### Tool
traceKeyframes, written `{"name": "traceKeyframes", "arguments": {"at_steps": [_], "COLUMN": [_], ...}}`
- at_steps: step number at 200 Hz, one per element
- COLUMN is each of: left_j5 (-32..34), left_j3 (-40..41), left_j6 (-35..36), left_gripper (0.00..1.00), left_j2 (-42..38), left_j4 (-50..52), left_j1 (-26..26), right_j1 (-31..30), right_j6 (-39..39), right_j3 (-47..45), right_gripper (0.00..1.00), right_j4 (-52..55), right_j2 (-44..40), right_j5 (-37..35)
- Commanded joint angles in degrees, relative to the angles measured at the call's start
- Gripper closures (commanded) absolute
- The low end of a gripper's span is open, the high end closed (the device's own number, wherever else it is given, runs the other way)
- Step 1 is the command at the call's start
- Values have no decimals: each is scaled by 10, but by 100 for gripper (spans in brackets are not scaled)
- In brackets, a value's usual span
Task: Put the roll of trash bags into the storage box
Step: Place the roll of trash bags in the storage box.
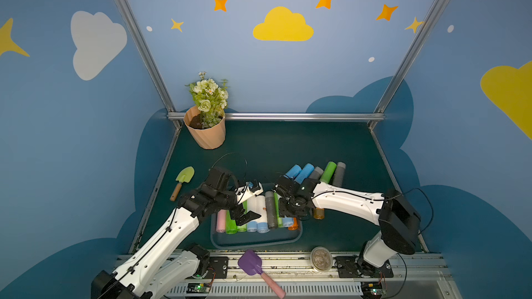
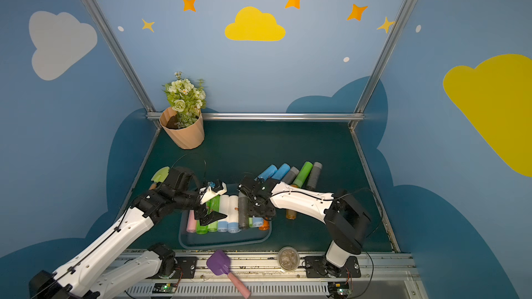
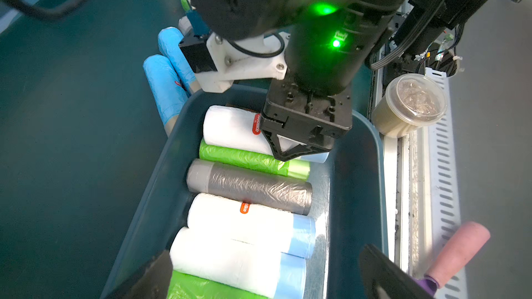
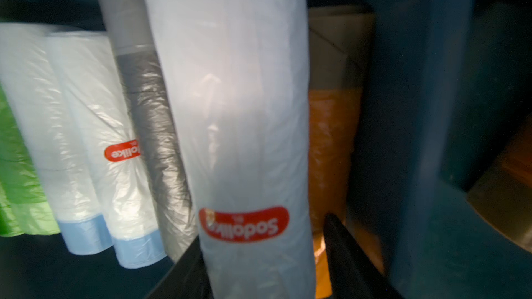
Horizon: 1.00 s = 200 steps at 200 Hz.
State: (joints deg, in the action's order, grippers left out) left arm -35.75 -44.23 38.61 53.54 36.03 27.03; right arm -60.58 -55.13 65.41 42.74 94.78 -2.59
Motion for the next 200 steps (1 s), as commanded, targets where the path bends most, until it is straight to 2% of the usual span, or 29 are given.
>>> {"name": "traceKeyframes", "arguments": {"at_steps": [1,155,200], "left_j5": [-14,-14,-14], "left_j3": [0,1,1], "left_j6": [-3,-2,-3], "left_gripper": [0,0,0], "left_j2": [-1,1,2], "left_j4": [5,5,5], "left_j1": [0,6,6], "right_j1": [2,6,5], "right_j6": [1,13,14], "right_j3": [3,7,8], "right_gripper": [44,41,34], "right_j4": [26,22,21], "right_j2": [-16,-14,-21], "right_j5": [-17,-10,-14]}}
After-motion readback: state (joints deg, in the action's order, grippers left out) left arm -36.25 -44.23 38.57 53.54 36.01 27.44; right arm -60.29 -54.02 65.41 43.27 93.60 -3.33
